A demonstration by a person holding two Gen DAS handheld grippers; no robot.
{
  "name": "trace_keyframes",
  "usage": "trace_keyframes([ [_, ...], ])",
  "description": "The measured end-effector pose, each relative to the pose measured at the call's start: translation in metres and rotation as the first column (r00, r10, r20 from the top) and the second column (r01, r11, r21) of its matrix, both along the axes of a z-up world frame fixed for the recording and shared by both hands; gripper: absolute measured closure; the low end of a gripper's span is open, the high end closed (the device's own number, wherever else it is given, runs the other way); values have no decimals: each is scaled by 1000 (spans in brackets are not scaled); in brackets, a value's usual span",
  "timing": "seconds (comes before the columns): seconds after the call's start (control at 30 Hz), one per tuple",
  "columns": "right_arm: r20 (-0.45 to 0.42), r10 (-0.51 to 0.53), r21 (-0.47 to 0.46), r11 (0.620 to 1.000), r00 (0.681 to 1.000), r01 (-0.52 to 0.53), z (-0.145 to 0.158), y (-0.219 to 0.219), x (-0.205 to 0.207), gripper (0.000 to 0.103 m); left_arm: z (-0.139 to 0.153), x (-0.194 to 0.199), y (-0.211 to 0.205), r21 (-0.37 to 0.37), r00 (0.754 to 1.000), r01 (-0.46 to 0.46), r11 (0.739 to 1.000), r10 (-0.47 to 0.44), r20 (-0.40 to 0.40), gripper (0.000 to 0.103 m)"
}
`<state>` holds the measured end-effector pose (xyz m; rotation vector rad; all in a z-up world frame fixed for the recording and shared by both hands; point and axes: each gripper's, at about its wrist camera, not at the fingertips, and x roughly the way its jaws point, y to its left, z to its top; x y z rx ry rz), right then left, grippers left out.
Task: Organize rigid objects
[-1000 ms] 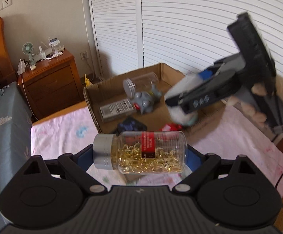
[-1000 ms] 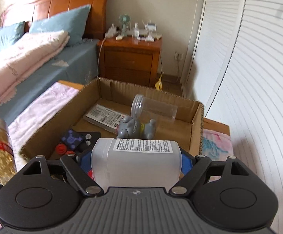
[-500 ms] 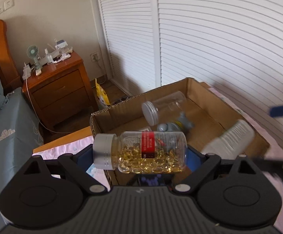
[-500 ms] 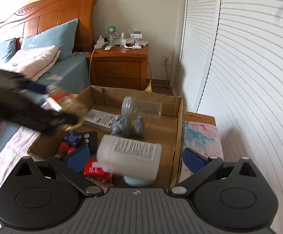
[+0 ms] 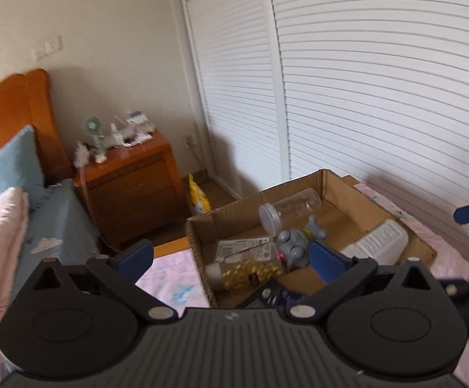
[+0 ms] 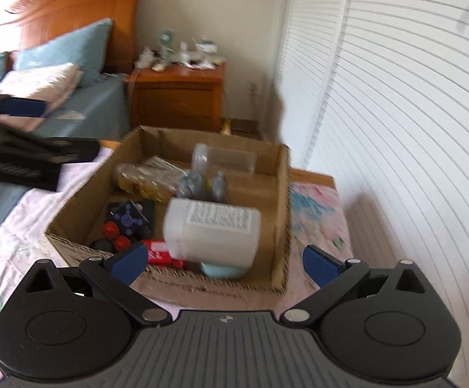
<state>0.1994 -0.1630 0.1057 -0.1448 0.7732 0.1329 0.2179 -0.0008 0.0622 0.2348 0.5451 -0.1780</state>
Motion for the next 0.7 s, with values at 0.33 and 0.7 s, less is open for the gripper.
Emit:
trace_keyframes([
  [0.33,-43,-156,61,985,987,158,2,-2,-44,0,-3,-67,-2,-99,985,-117,988,103,-138,1],
  [0.7,-25,-190,44,981,981,191,8,-2,-59,0,-3,-85,-9,-79,969,-192,978,176,-175,1],
])
